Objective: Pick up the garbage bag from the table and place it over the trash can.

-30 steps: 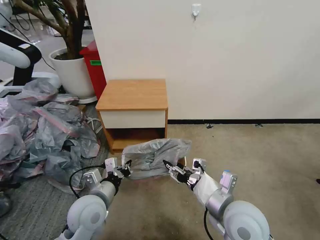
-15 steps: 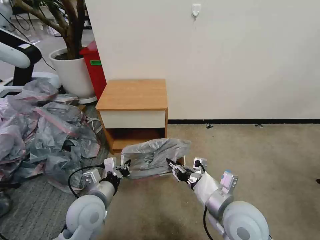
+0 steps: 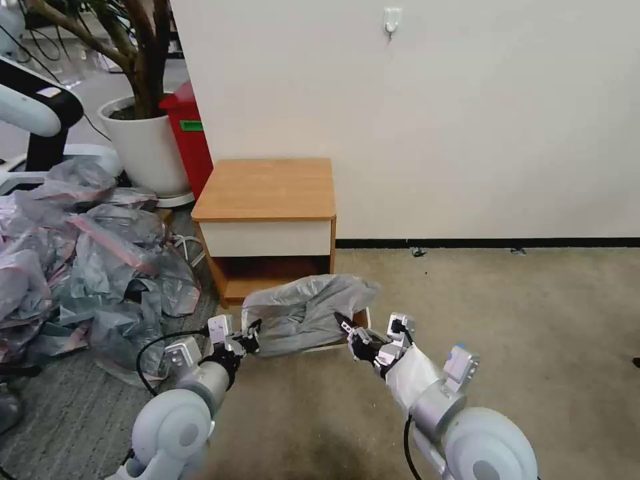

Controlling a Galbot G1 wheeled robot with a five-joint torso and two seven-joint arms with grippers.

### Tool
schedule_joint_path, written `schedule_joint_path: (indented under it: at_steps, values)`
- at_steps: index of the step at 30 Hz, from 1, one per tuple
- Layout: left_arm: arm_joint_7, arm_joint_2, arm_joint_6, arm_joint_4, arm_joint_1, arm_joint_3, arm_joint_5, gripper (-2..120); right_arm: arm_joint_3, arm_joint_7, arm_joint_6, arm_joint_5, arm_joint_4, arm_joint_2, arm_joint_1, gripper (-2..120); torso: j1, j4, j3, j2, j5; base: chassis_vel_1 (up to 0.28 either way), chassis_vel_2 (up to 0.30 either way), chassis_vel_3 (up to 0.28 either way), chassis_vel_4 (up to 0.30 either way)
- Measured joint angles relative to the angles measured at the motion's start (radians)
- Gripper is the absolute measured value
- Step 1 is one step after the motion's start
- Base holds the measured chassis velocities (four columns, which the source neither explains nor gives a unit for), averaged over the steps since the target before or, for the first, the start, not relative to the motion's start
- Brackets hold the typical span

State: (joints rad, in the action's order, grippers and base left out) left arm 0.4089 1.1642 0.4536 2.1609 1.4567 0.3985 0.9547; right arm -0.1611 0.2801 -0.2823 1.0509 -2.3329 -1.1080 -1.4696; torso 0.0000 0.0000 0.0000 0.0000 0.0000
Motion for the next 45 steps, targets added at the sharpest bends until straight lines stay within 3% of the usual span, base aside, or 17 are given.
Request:
schedule_joint_path:
  at_steps: [15,45]
  values:
    - [-0.001,0.017,-0.013,0.0,0.001,0.038,0.006,3,-0.067,0.015,0.031,-0.032,-0.006,-0.021,-0.075,0,0.0,0.0,0.0,0.0,0.0,0.0,0.0,0.0,0.0]
    - [-0.01,0.033,-0.042,0.021,0.037,0.056,-0.007,3,-0.025,0.068,0.033,-0.204,0.038,-0.048,-0.105,0,0.0,0.0,0.0,0.0,-0.0001,0.0,0.0,0.0,0.0]
